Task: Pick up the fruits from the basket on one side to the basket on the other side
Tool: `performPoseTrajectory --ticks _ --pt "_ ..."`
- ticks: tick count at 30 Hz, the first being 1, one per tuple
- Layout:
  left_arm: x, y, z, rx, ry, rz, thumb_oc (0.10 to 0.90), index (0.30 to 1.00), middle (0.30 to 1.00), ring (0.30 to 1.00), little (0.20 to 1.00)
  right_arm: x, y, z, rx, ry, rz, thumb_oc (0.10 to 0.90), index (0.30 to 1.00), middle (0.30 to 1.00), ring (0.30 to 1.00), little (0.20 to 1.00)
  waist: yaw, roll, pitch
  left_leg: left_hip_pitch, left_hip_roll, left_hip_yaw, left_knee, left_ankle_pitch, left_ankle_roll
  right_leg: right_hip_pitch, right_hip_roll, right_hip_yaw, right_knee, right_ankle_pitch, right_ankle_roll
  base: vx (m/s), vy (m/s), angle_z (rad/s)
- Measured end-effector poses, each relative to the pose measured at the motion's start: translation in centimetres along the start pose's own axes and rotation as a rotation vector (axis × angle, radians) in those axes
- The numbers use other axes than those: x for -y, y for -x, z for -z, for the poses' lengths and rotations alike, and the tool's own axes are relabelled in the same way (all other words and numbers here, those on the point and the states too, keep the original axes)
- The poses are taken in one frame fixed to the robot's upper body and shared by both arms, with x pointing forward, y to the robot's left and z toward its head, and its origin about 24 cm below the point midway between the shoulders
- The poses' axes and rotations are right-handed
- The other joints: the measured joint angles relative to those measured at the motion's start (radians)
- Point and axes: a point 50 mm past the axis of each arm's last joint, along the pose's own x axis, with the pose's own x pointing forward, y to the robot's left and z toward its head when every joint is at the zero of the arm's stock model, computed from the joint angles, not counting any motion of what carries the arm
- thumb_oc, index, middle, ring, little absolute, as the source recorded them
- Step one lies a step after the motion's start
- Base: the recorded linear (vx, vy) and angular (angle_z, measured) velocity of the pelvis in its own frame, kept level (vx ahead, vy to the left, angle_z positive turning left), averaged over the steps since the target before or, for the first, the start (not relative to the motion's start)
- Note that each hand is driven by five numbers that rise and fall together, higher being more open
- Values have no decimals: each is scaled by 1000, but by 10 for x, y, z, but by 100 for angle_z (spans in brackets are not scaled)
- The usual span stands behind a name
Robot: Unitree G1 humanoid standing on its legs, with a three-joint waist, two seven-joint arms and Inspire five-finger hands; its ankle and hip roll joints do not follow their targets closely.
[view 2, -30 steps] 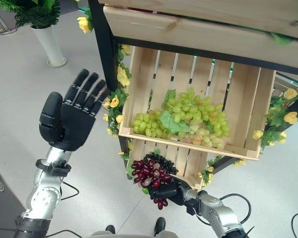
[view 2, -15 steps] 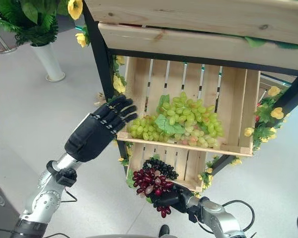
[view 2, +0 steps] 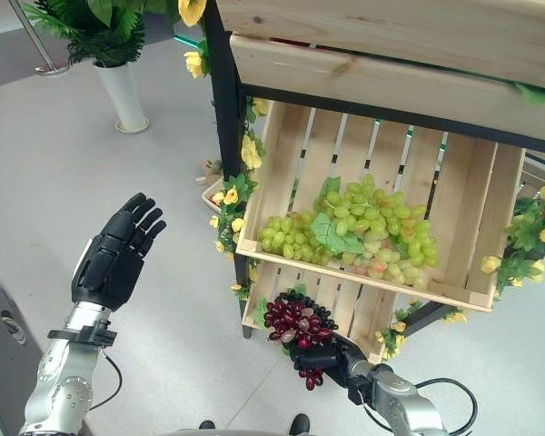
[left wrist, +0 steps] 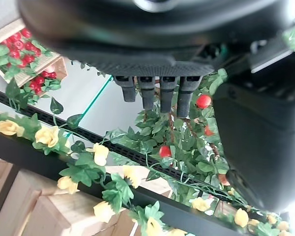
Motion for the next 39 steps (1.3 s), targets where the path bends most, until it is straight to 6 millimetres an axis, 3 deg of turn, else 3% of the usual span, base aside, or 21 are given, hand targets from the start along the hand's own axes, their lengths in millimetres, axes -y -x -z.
performPoseTrajectory --ticks 6,14,21,25,28,31,39 --pt "-14 2 9 -54 -100 -187 800 900 900 900 900 -1 -3 4 0 -12 49 400 300 300 300 300 1 0 22 -4 -1 -7 0 0 0 5 -1 -6 1 -3 2 26 14 3" --pt "-38 21 38 -208 -149 -373 800 900 900 900 900 8 -4 -15 106 40 189 400 300 300 300 300 7 2 71 -5 0 -19 0 1 -1 6 -1 -9 4 -4 2 1 6 4" --pt "-37 19 66 -322 -141 -376 800 900 900 900 900 26 -12 -58 270 76 329 400 300 300 300 300 9 -3 115 -60 -1 -25 35 0 -1 -29 -1 -11 5 -1 -1 -106 -45 4" --pt "-32 3 68 -315 -129 -353 800 900 900 900 900 34 -17 -95 364 101 420 400 300 300 300 300 14 2 185 -109 2 -51 87 -7 -7 -37 0 -34 6 4 -7 -56 -64 18" --pt "-31 -8 66 -295 -111 -347 800 900 900 900 900 41 -14 -118 416 125 492 400 300 300 300 300 41 19 241 -122 6 -56 139 -30 -10 -25 2 -38 13 2 -11 37 -62 8" --pt "-31 -8 68 -304 -110 -343 800 900 900 900 900 47 -11 -125 429 167 574 400 300 300 300 300 59 31 268 -123 7 -67 183 -49 -9 5 1 -58 17 -2 -15 44 -62 16" --pt "-38 -4 64 -328 -136 -309 800 900 900 900 900 66 -4 -141 411 314 783 400 300 300 300 300 117 19 336 -155 15 -93 273 -79 -11 11 3 -72 52 -12 -23 14 -66 9"
